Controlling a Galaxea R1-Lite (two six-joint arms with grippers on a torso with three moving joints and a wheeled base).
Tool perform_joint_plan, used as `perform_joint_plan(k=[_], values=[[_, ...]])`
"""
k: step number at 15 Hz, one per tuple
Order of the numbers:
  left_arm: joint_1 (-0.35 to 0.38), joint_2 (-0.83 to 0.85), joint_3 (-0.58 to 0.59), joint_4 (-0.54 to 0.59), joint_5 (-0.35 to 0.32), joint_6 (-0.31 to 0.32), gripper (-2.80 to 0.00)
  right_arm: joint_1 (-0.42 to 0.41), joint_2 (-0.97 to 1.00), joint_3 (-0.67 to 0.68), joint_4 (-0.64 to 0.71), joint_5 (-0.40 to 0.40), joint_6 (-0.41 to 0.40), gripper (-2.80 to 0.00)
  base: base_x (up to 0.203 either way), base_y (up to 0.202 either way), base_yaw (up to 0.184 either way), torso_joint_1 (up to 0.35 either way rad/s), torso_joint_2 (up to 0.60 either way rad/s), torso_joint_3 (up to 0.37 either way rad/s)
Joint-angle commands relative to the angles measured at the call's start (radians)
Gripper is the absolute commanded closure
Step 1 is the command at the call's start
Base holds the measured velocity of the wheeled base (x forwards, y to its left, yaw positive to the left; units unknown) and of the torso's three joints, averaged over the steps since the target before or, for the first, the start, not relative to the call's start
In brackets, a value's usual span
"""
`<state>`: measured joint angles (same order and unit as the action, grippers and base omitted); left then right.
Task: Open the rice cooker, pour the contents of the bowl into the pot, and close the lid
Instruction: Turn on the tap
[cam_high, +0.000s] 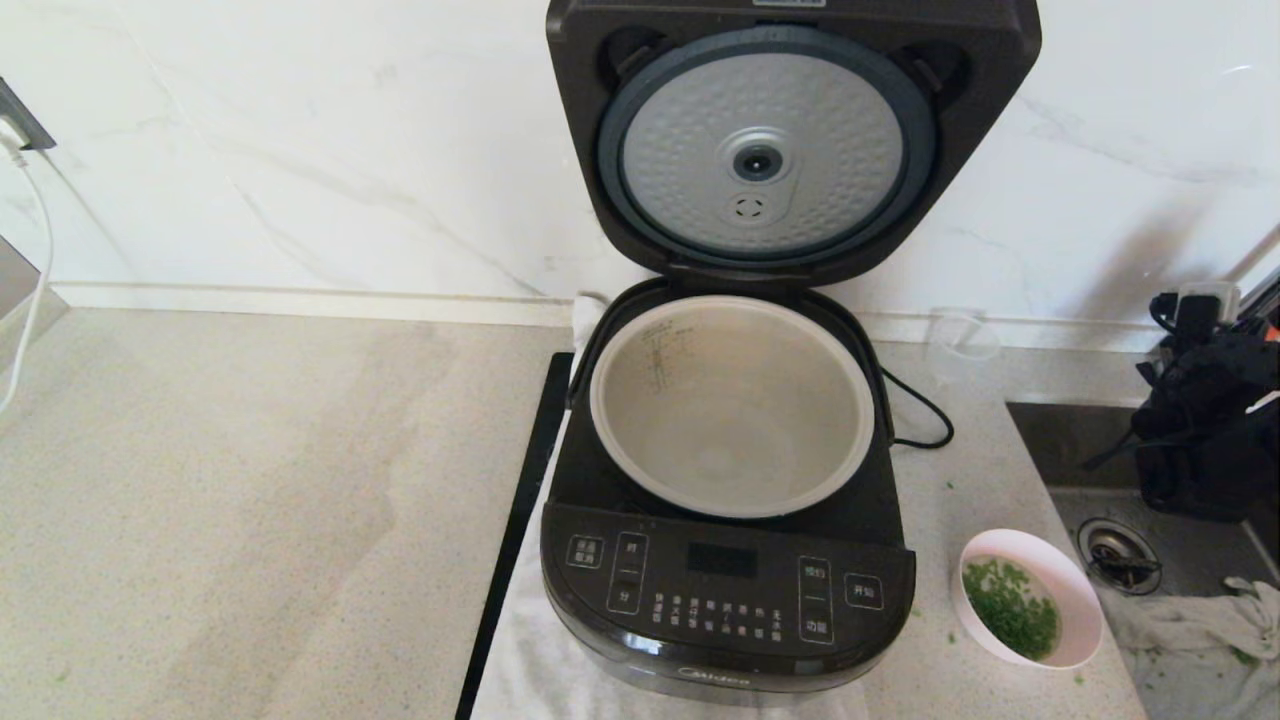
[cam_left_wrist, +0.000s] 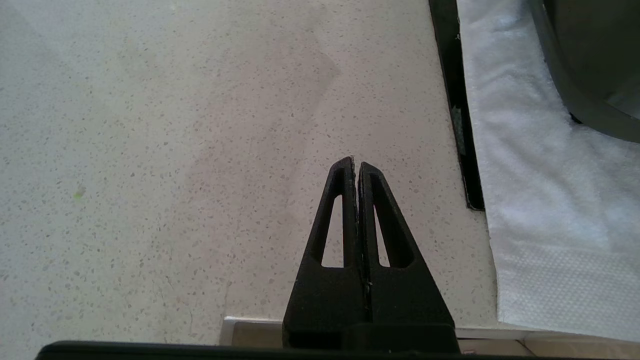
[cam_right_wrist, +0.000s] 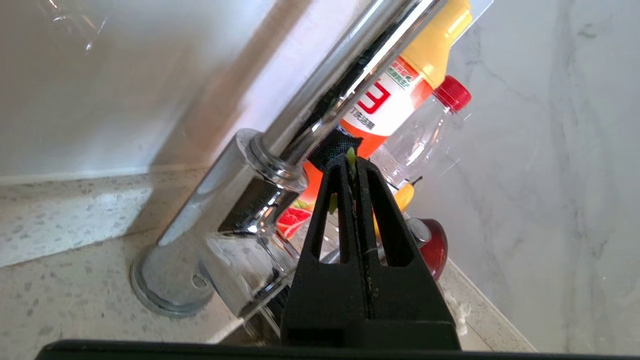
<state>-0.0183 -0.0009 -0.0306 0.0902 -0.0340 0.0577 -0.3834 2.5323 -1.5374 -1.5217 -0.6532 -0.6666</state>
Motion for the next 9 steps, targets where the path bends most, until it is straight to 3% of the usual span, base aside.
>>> perform_joint_plan(k=[1,9], values=[[0.000,-0.001,0.000,0.000,0.000,0.001,0.00,0.000,0.028,-0.038,-0.008,-0.003,-0.018,0.00,0.000,0.000,0.000,0.000,0.00,0.000],[0.000,-0.001,0.000,0.000,0.000,0.001,0.00,-0.005,0.045,-0.067,-0.008,-0.005,-0.024,0.00,0.000,0.000,0.000,0.000,0.00,0.000]])
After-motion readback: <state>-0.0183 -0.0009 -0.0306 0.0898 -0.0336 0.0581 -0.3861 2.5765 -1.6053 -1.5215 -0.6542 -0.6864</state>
